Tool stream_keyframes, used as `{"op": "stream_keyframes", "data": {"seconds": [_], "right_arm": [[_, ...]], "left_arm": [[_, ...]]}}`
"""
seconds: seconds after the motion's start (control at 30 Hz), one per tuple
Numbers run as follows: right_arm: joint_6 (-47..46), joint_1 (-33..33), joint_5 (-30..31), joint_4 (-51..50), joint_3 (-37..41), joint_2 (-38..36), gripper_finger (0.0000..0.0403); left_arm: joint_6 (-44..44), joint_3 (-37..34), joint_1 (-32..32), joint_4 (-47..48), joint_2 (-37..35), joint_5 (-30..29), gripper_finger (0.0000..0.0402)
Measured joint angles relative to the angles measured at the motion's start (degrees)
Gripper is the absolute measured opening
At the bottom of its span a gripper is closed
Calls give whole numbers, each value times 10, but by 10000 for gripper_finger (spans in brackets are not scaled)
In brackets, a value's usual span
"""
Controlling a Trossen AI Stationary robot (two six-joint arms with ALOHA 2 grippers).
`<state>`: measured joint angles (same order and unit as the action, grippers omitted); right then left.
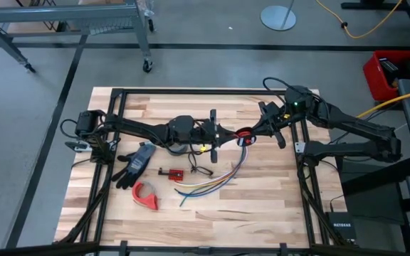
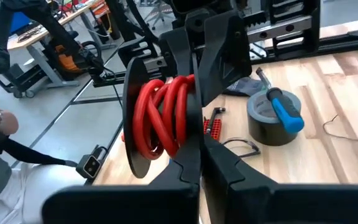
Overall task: Coil cords
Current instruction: Coil the red wire on the spool
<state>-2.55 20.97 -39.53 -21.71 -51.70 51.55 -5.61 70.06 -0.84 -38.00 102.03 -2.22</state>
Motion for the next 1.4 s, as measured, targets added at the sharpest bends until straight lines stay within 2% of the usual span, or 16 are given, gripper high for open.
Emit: {"op": "stream_keyframes", "data": {"seconds": [0.13,0.43,0.97,1.23,1.4], "right_arm": [[0,1,9,15,0,-5,12],[-11,1,19,18,1,-16,60],[-21,0,12,26,0,-17,128],[-20,0,48,24,0,-19,134],[-16,0,81,18,0,-23,134]], "left_arm": [[2,0,0,-3,-1,-22,4],[-6,1,0,3,-1,-39,1],[-28,1,0,111,-42,-107,0],[-39,0,0,149,-69,-136,0],[-53,0,-2,193,-104,-198,0]]}}
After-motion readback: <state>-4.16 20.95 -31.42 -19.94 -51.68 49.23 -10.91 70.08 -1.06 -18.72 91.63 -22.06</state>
